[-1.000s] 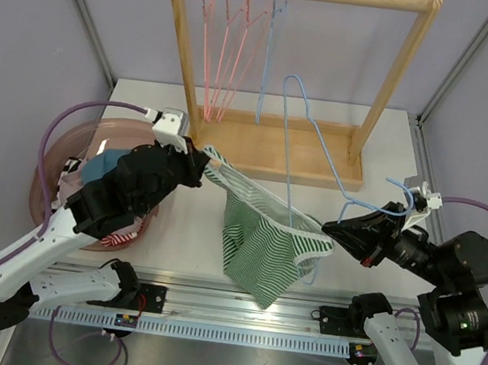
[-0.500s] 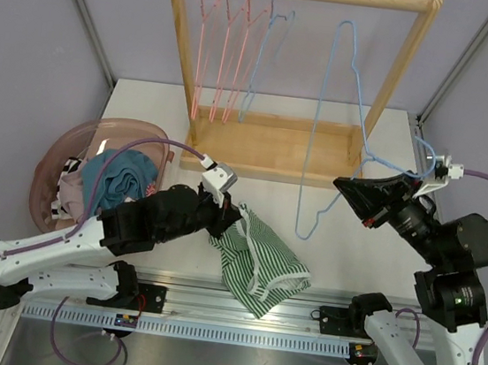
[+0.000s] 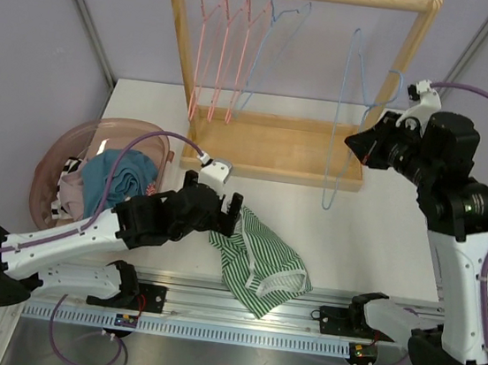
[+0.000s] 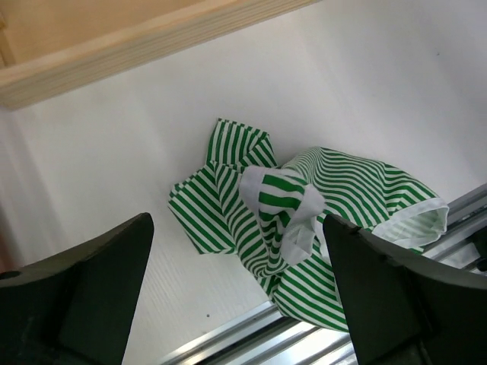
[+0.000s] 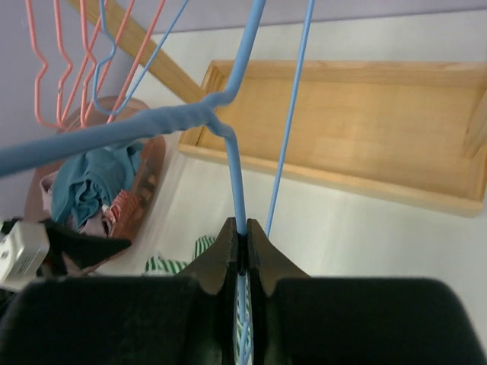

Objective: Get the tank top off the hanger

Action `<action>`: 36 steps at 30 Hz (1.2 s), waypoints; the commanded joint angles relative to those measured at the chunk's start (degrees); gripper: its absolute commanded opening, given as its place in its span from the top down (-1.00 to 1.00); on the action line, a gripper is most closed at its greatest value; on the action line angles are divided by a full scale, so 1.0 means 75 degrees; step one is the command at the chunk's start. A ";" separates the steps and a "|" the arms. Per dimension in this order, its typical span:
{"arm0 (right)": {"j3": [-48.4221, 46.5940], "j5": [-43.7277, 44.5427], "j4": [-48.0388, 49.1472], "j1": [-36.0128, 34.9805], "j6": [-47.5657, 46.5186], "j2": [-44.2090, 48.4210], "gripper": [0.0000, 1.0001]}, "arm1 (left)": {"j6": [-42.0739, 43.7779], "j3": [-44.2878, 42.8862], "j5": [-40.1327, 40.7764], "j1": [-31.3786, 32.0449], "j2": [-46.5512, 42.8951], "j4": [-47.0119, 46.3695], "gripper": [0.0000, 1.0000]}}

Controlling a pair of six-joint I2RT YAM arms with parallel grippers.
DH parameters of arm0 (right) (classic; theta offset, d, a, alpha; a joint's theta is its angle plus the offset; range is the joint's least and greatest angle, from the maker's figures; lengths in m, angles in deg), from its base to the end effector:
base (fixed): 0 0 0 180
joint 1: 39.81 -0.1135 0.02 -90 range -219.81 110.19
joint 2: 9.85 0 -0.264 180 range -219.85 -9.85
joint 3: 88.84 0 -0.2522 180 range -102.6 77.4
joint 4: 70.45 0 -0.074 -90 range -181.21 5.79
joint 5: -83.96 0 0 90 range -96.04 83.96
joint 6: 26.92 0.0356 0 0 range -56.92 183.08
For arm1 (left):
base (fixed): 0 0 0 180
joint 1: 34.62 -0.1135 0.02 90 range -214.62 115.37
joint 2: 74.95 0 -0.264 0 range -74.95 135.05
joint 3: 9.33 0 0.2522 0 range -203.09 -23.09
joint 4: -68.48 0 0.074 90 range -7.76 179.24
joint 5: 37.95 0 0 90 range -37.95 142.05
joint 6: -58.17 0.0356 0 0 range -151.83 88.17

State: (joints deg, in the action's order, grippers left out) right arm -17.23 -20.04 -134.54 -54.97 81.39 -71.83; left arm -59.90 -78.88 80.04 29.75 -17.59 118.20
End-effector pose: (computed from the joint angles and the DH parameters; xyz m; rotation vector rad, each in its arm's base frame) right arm 0.1650 0.0536 0.4963 -0.1189 1.9150 0.6268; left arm 0.1049 -0.1801 0.3248 0.4186 2.1240 -0.3940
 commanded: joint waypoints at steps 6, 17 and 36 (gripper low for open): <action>-0.3711 0.0695 -0.1082 0.0017 -0.0718 -0.2758 1.00 | -0.0054 -0.1069 0.0077 -0.0006 -0.0522 0.1332 -0.98; -0.8137 0.0964 -0.1964 0.0356 -0.0719 -0.5951 1.00 | 0.0157 -0.0789 -0.0145 -0.0006 -0.2104 0.2036 -0.98; -0.8676 0.0062 -0.1013 0.1248 -0.0191 -0.7463 1.00 | 0.0532 0.0208 -0.0099 -0.0006 -0.2527 0.1978 -0.98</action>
State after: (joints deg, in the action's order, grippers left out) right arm -81.05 -17.79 -144.81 -46.25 79.42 -127.69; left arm -57.13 -77.74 79.41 29.78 -35.91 135.71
